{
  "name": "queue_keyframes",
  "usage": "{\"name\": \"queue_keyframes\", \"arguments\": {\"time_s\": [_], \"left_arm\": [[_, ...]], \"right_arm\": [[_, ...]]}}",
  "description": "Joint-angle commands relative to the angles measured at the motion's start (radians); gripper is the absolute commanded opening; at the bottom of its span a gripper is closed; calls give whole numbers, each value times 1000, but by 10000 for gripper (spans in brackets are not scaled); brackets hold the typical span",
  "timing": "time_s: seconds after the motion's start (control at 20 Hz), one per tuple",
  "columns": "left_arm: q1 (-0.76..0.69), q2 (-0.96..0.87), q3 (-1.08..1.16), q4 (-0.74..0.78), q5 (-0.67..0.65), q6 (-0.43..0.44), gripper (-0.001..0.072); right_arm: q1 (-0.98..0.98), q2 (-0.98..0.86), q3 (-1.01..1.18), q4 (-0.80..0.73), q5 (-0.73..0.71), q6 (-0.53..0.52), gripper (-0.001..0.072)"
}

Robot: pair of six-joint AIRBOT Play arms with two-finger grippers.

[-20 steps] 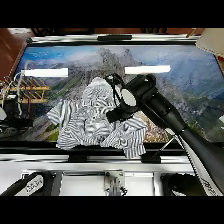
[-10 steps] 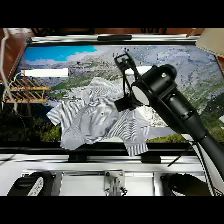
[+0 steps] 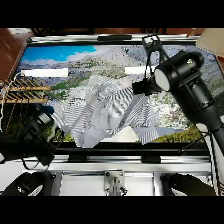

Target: Fold the shirts.

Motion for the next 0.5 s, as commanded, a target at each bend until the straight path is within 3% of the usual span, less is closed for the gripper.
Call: {"name": "queue_keyframes", "arguments": {"time_s": [0.0,0.25,0.45], "left_arm": [[-149,-17,-12,-10,-88,2,47],[-197,-17,-13,-70,-84,43,47],[-200,-38,-19,-91,33,42,48]], "right_arm": [[-65,1,1,27,-14,1,91],[-69,1,1,27,-32,-12,91],[-69,2,1,45,-34,-14,91]]}}
